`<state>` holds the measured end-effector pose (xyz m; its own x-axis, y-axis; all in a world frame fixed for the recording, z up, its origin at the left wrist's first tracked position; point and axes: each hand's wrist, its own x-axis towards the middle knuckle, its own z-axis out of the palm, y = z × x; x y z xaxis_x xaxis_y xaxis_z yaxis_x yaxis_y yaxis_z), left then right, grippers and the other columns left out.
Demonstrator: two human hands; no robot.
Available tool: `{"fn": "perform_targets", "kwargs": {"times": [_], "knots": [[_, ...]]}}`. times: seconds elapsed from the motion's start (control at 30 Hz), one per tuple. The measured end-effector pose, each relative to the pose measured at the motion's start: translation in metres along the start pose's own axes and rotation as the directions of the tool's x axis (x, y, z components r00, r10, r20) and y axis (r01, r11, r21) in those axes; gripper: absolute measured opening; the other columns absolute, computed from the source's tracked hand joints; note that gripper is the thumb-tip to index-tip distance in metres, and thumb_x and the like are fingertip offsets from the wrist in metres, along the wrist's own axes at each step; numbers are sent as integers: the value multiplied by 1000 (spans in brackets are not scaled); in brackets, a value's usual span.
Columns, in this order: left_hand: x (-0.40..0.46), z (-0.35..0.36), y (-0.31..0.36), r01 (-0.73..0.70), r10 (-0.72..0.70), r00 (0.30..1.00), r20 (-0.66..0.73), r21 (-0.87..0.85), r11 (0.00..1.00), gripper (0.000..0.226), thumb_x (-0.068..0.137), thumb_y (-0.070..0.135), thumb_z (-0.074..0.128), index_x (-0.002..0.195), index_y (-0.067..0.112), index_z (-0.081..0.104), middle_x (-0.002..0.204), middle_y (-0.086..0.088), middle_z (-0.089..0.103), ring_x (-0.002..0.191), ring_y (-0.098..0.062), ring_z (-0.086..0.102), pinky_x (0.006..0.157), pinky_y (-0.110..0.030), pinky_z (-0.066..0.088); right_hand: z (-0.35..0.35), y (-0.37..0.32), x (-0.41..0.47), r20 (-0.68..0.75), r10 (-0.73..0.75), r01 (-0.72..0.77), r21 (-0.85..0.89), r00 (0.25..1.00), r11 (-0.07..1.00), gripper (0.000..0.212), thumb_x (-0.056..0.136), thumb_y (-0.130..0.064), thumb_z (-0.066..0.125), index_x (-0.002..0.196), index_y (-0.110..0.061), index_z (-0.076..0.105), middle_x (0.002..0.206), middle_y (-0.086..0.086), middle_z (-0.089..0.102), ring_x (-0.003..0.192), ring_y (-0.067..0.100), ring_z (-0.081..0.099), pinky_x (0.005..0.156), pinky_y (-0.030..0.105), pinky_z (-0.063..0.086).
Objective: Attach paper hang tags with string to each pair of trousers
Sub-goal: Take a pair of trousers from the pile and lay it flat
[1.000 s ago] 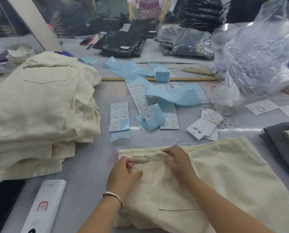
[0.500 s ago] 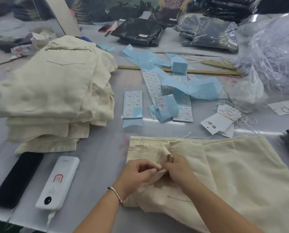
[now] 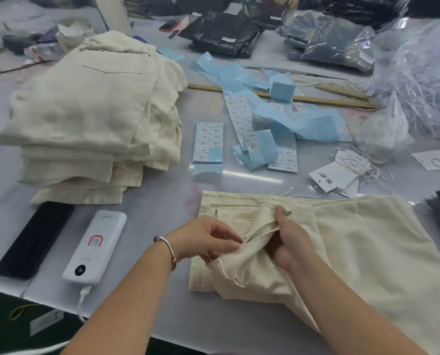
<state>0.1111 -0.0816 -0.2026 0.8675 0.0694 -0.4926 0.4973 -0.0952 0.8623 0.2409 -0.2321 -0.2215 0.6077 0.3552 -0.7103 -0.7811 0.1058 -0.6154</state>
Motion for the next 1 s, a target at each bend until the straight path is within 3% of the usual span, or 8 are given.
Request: {"fn": "perform_targets", "kwargs": {"times": [0.1, 0.17, 0.27, 0.4, 0.53, 0.67, 0.87, 1.0], "knots": [[1, 5, 2, 45, -51, 998, 47, 113, 993, 26, 70, 35, 86, 92, 31, 74, 77, 11, 72, 56, -4, 61, 52, -19, 50, -1, 2, -4, 42, 27, -30, 83, 999, 996, 47, 99, -40, 48, 121, 0, 57, 117, 21, 65, 108, 34, 62, 93, 48, 48], [4, 12, 3, 33, -30, 999, -22, 146, 989, 16, 74, 36, 83, 75, 27, 70, 58, 12, 63, 45, -4, 52, 43, -18, 44, -4, 0, -12, 155, 48, -62, 86, 987, 994, 45, 98, -39, 48, 116, 1, 58, 112, 20, 67, 104, 33, 64, 91, 46, 50], [12, 20, 0, -34, 61, 988, -145, 180, 983, 45, 88, 29, 70, 52, 18, 46, 42, 12, 38, 37, -6, 34, 38, -16, 30, -11, -5, -20, 305, 8, 44, -163, 952, 986, 19, 88, -1, 59, 107, 0, 60, 89, 17, 67, 76, 28, 68, 64, 35, 57], [12, 16, -3, -50, 47, 963, -265, -6, 999, 35, 98, 22, 55, 66, 12, 44, 51, 6, 39, 41, -3, 37, 40, -14, 30, -16, -17, -22, 293, -18, 90, -237, 956, 967, 41, 72, 27, 36, 88, 0, 62, 70, 16, 63, 54, 23, 64, 46, 27, 52], [16, 20, -8, -63, -34, 929, -368, -250, 966, 29, 102, 24, 46, 76, 10, 49, 57, -2, 46, 39, -5, 41, 40, -16, 31, -27, -28, -20, 296, -14, 91, -246, 955, 965, 59, 64, 21, 21, 91, -5, 67, 75, 15, 66, 63, 26, 64, 57, 32, 52], [16, 27, -6, -96, -16, 921, -389, -267, 959, 28, 103, 26, 45, 84, 7, 52, 58, -6, 45, 38, -6, 42, 42, -18, 29, -37, -24, -24, 276, -42, 98, -193, 960, 976, 67, 65, 18, 20, 104, -6, 69, 90, 17, 71, 79, 30, 66, 79, 39, 50], [14, 33, -2, -193, 94, 887, -452, -178, 965, 31, 100, 21, 52, 82, -4, 53, 61, -4, 43, 43, -6, 42, 44, -14, 36, -34, -15, -26, 188, -50, 59, -44, 981, 997, 24, 62, -5, 48, 55, -8, 70, 63, 10, 65, 55, 19, 67, 51, 26, 54], [9, 26, -6, -168, 118, 871, -477, -64, 984, 11, 87, 26, 71, 91, 16, 67, 85, 8, 60, 75, -3, 55, 68, -11, 43, -25, -17, -22, 135, 12, -12, 1, 991, 1000, 30, 85, -34, 62, 96, -9, 74, 96, 13, 74, 85, 27, 73, 71, 38, 57]]}}
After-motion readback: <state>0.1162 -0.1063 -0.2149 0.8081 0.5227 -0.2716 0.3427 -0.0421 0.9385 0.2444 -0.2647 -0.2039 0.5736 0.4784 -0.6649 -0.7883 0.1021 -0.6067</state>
